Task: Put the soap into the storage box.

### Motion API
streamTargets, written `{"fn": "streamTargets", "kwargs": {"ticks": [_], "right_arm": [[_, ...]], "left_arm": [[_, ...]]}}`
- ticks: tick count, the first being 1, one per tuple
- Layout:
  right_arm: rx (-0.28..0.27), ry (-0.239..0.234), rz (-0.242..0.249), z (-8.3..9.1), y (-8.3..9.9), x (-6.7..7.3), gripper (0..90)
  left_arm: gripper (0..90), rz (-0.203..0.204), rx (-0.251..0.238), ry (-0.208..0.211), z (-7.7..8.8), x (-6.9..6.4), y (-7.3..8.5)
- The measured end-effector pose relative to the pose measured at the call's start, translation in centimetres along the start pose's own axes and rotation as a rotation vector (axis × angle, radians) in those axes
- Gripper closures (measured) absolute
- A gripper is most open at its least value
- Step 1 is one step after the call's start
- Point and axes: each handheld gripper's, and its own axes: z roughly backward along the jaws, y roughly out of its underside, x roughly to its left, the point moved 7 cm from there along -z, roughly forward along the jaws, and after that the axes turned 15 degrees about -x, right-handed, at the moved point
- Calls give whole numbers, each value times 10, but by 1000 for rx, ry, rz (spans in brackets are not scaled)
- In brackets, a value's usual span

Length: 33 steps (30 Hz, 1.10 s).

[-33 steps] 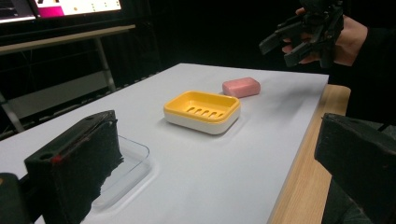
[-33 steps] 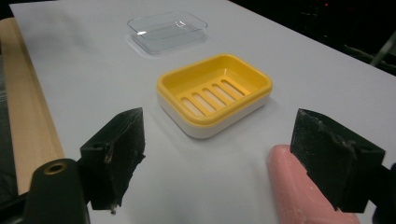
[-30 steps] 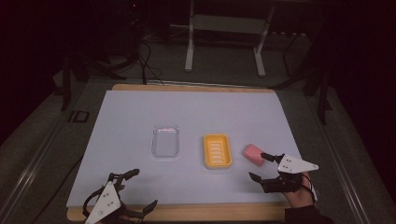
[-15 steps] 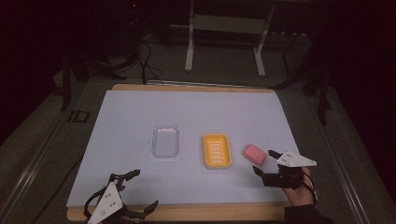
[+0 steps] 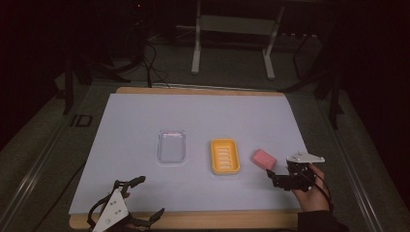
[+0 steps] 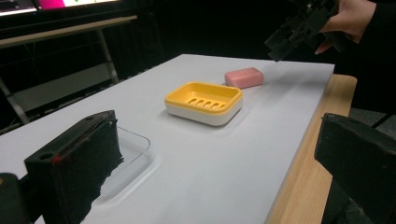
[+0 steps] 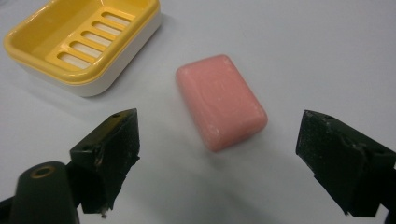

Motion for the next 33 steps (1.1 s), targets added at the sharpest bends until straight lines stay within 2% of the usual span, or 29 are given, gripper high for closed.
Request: {"fn": "streamTargets", "kwargs": {"ticks": [4, 6, 8, 11, 13, 14, 15, 16, 19, 20, 23, 24, 27, 29, 31, 33], "right_arm": [[97, 27, -53, 4, 3, -5, 136], [108, 29, -58, 4, 4, -5, 136], [155, 37, -54, 7, 5, -7, 138], [187, 35, -60, 8, 6, -8, 140], [242, 21, -70, 9, 9, -7, 141], [242, 21, -70, 9, 9, -7, 141], [274, 14, -79, 11, 10, -7, 142], [274, 14, -79, 11, 10, -7, 142], [337, -10, -112, 12, 12, -5, 143], [337, -10, -112, 12, 12, -5, 143], [402, -20, -103, 13, 15, -5, 146], [443, -34, -106, 13, 17, -5, 148], [502, -53, -114, 14, 19, -4, 169], [523, -60, -116, 15, 20, -4, 170], [570, -94, -102, 15, 23, -3, 169], [586, -109, -103, 15, 24, -3, 167]], "left_arm": [[9, 0, 3, -1, 0, 0, 1], [9, 0, 4, -2, 0, 0, 1], [9, -3, 10, -4, 0, 0, 1], [9, -4, 12, -4, 0, 0, 1], [9, -4, 12, -4, 0, 0, 1], [9, -4, 12, -5, 0, 0, 1], [9, -5, 12, -5, 0, 0, 2], [9, -5, 12, -5, 0, 0, 2], [9, -5, 11, -5, 0, 0, 2], [9, -6, 12, -5, 0, 0, 2], [9, -7, 13, -5, 0, 0, 2], [9, -7, 13, -5, -1, 0, 2], [9, -7, 14, -5, -1, 0, 2], [9, -6, 15, -5, -1, 0, 2], [9, -6, 15, -4, -1, -1, 2], [9, -5, 15, -3, -1, -1, 2]]}}
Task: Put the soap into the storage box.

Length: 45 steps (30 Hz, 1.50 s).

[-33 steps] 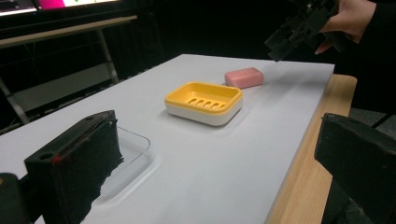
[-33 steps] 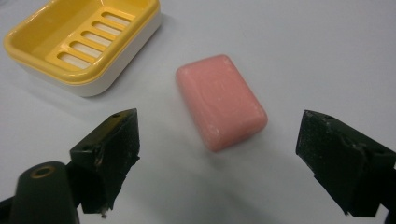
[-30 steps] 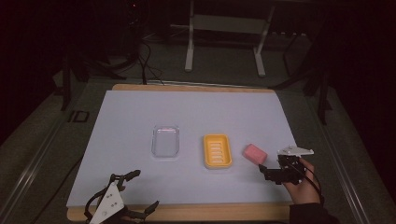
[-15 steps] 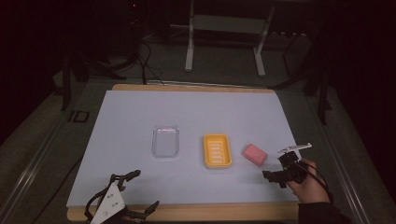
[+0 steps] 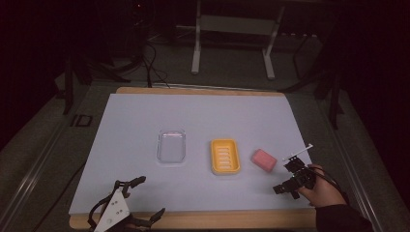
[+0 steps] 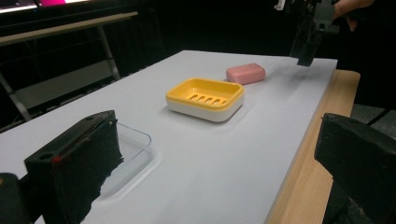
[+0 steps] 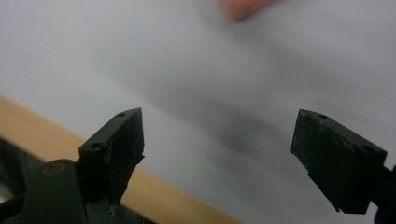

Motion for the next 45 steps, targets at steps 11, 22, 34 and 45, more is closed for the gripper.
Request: {"fn": "streamTargets", "kwargs": {"ticks": [11, 22, 34, 45], "right_arm": [[206, -42, 47, -9, 12, -10, 190], [321, -70, 229, -5, 18, -23, 147], [372, -85, 269, -8, 14, -39, 136], [317, -105, 279, -15, -12, -49, 134]], "left_arm": [[9, 1, 1, 1, 0, 0, 0], [9, 0, 6, 3, 0, 0, 1], [9, 3, 8, 4, -1, -1, 1], [9, 10, 6, 7, -1, 0, 1]]}}
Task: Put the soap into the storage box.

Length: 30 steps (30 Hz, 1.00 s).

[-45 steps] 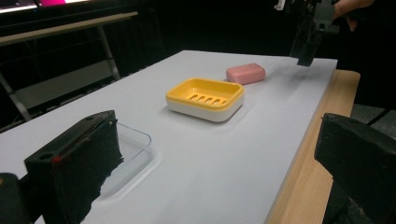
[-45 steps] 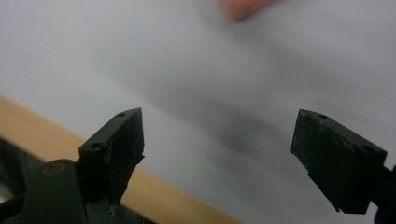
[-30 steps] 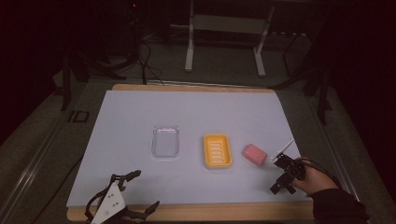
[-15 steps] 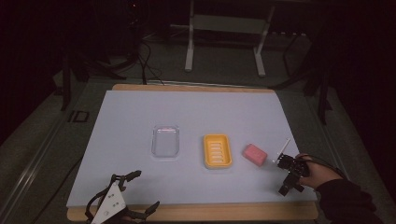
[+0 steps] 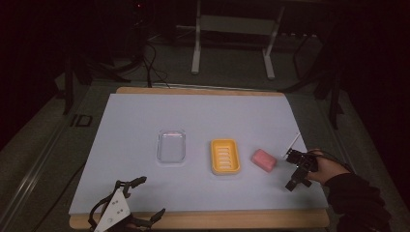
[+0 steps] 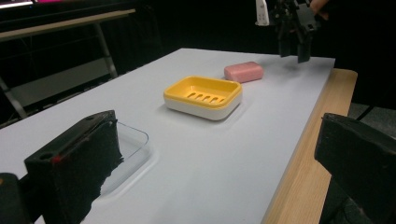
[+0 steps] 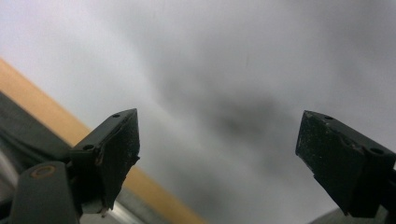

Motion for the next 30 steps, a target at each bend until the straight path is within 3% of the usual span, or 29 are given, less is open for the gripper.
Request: {"fn": "streamTargets", "kwargs": {"ticks": [6, 14, 17, 19, 25, 30], "right_arm": [[-81, 9, 48, -1, -12, -3, 133], [-106, -16, 65, -1, -23, -1, 116], [-134, 33, 82, -4, -31, -4, 110], [-146, 32, 76, -4, -34, -3, 110], [-217, 4, 121, -6, -48, 0, 132], [-243, 14, 161, -6, -57, 1, 153]], "left_arm": [[9, 0, 0, 1, 0, 0, 0], [9, 3, 1, 3, 0, 0, 0], [9, 2, 2, 4, 0, 0, 0], [9, 2, 3, 4, 0, 0, 0], [9, 2, 6, 6, 0, 0, 1], [9, 2, 6, 6, -1, 0, 1]]}}
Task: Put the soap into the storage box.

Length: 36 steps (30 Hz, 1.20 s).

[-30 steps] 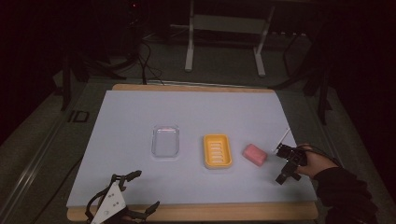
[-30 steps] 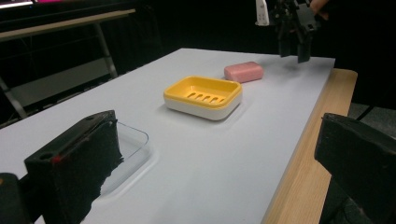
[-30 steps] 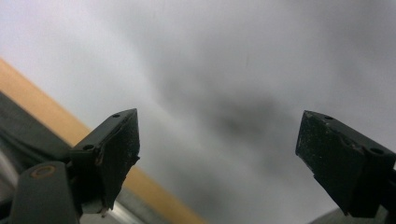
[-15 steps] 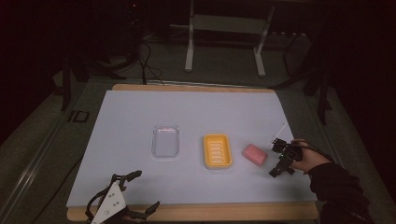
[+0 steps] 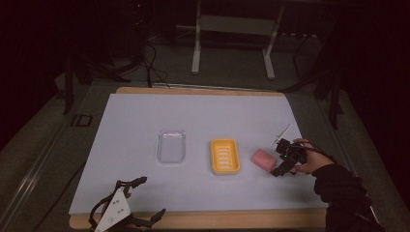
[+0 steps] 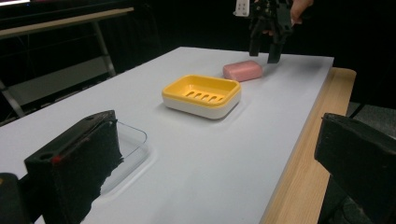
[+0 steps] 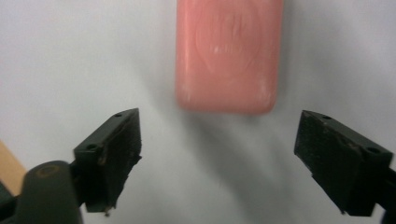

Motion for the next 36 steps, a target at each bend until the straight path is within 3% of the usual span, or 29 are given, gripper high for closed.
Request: {"fn": "streamTargets", "kwargs": {"ticks": [3, 11, 21, 27, 31, 36], "right_arm": [[-19, 11, 51, -3, -7, -1, 166], [-61, 13, 85, -12, -23, -1, 166], [-63, 29, 68, -30, -26, -4, 168], [-42, 43, 75, -38, -25, -4, 275], [-28, 29, 74, -42, -25, -3, 331], [-18, 27, 90, -43, -27, -1, 353]], "left_arm": [[9, 0, 0, 0, 0, 0, 0], [9, 0, 2, 1, 0, 0, 0], [9, -1, 5, 2, 0, 0, 1], [9, -2, 7, 3, 0, -1, 1], [9, -1, 7, 3, 0, -1, 1], [9, -2, 8, 5, 0, -1, 1]]}}
